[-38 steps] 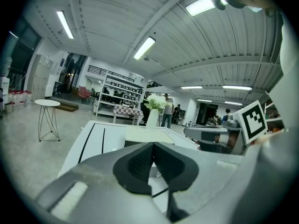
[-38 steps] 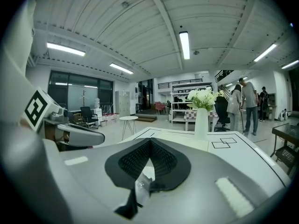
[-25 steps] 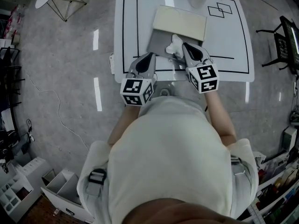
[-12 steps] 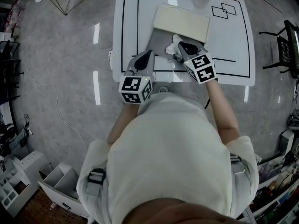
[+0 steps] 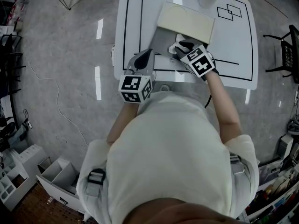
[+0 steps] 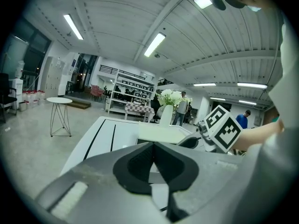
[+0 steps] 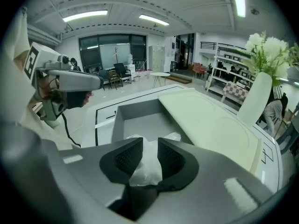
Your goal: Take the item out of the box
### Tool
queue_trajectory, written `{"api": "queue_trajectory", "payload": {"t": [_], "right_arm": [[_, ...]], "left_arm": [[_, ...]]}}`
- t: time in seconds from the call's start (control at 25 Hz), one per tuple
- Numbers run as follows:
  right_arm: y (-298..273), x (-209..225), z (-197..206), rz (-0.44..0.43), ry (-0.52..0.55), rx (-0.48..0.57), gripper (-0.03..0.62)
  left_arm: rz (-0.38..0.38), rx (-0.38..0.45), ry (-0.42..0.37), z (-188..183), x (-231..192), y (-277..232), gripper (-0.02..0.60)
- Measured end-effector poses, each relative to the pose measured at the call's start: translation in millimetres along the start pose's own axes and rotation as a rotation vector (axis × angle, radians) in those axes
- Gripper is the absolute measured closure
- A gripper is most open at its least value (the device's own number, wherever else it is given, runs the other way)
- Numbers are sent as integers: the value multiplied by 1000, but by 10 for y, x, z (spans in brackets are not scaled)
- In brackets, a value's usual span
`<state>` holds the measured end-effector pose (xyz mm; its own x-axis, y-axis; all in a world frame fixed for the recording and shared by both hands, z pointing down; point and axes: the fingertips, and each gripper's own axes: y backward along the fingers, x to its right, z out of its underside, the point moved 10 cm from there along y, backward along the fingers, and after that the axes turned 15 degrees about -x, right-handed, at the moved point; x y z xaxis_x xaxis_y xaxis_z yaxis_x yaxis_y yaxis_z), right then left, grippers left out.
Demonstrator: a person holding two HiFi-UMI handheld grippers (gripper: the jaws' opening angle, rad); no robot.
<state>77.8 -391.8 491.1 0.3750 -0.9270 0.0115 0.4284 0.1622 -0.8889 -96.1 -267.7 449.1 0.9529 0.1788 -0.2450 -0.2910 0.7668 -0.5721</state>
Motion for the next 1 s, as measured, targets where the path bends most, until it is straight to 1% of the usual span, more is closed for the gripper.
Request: {"api": "queue_trajectory", "payload": {"t": [0.08, 0.16, 0.36, 0.56, 0.68, 0.76, 1.0], "right_arm": [[-54, -16, -18, -20, 28, -40, 480], [-86, -32, -27, -21, 47, -72, 476], [-148, -68, -52, -12, 58, -85, 477], [-167, -42, -63, 7, 55, -100, 512], [-155, -32, -69, 22, 55, -103, 550], [-142, -39, -68, 34, 60, -98, 564], [-74, -55, -38, 67, 32, -60, 580]], "left_arm": [[-3, 1, 1, 4, -2, 10, 581], [-6, 3, 2, 5, 3, 24, 581], [-14, 3, 5, 32, -4, 62, 581], [-18, 6, 2, 16, -5, 73, 581], [-16, 4, -2, 11, -4, 83, 581], [-13, 2, -6, 16, -2, 101, 581], [-2, 2, -19, 35, 12, 154, 581]]}}
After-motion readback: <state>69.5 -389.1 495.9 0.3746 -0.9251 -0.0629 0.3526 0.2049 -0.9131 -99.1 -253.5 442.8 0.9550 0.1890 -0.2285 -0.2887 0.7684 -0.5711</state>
